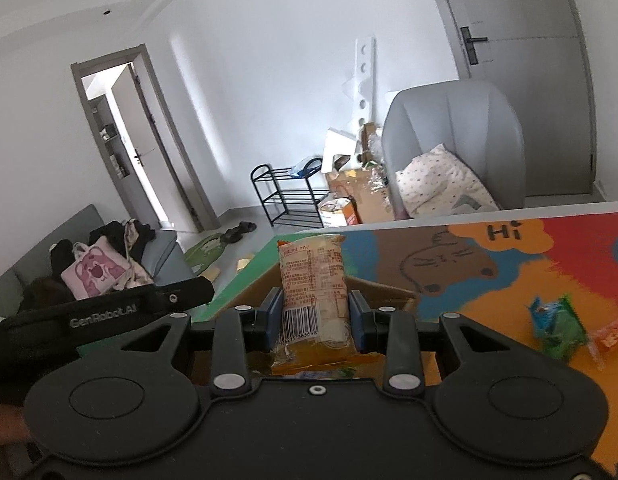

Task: Organize snacks
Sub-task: 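Carry the clear-wrapped bar and bread pack over the box with both tools, then open both tools to drop the snacks into the box, then grasp the blue wrapped pack with the left tool while the right tool reaches the orange-red pack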

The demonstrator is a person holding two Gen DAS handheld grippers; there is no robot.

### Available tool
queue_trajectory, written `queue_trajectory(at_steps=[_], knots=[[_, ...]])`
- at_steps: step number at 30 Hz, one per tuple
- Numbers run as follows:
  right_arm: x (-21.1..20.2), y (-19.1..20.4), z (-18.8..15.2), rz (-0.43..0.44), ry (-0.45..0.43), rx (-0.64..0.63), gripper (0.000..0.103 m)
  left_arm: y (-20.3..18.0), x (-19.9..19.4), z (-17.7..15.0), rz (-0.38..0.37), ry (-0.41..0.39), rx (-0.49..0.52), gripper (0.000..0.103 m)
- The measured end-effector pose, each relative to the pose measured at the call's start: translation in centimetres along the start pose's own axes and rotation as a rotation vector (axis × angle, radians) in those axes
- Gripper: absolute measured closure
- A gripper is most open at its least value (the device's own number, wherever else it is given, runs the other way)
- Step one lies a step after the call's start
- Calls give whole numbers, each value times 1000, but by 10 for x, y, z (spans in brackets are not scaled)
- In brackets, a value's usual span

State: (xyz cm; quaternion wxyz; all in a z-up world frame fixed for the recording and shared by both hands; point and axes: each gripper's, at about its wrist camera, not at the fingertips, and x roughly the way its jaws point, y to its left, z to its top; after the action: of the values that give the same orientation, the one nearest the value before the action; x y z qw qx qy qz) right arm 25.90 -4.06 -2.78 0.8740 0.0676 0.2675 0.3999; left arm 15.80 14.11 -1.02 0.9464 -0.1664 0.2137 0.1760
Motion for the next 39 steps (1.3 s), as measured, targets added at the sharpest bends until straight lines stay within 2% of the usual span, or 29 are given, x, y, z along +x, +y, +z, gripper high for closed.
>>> queue_trajectory(at_steps=[4,9,10,13,17,21,31,39], knots=[[9,13,4,25,7,-10,70,11,-6,3,26,-19,-18,40],[19,25,5,45,14,-2,70,26,-10,5,47,-29,-36,35],[21,26,5,55,16,5,66,28,-11,4,50,-30,-39,33],[25,27,3,68,32,23,47,35,-12,3,63,-26,-47,30],[17,22,1,67,29,34,46,42,-15,1,79,-23,-63,23],[3,11,1,35,17,51,46,42,-15,-1,83,-17,-70,20],[-31,-27,-8,-66,-18,91,37,11,-18,-10,25,-10,-27,15],[-59,-52,-17,-126,-45,99,22,-22,-22,-23,-44,7,29,10]])
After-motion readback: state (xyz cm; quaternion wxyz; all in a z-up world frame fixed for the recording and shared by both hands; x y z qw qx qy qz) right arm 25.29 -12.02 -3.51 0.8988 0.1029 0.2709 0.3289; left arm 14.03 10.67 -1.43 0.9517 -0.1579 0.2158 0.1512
